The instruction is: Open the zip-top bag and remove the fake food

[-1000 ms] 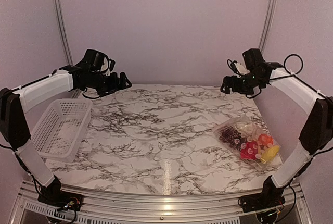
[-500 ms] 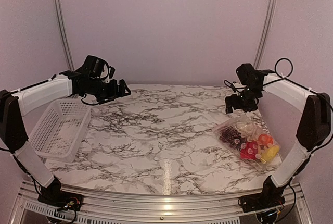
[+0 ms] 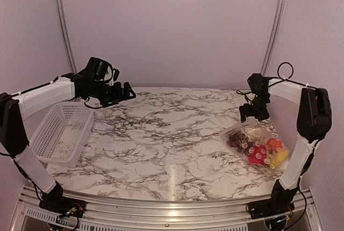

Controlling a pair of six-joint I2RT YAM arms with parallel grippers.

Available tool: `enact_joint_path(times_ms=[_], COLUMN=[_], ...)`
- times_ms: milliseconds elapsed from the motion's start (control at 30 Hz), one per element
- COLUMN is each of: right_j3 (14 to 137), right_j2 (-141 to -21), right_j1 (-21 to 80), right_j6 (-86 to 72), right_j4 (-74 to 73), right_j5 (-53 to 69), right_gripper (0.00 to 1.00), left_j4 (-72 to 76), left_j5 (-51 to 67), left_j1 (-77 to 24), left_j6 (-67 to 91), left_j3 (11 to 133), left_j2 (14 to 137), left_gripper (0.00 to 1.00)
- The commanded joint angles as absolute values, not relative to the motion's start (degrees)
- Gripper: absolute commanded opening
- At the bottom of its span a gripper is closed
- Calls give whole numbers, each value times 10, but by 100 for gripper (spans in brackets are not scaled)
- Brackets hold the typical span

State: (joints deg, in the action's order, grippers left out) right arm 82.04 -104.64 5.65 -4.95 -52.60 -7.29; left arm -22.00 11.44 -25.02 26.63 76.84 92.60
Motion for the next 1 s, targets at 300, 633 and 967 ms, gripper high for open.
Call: enact_joint_path(times_ms=[300, 633, 967], right_j3=[856, 812, 733], right_j2=[-1103, -1008, -894], right_j1=[53, 65, 132], right_j6=[-18, -63, -186], right_j4=[-495, -395, -204], right_j5=[-16, 155, 225], right_gripper=[42, 0, 0], left_j4=[-220, -192, -86], left_j5=[94, 134, 231], left_j1=[-250, -264, -311], left_j6=[268, 262, 303], left_j3=[744, 742, 737], left_j2=[889, 885, 919], left_gripper=[99, 99, 99])
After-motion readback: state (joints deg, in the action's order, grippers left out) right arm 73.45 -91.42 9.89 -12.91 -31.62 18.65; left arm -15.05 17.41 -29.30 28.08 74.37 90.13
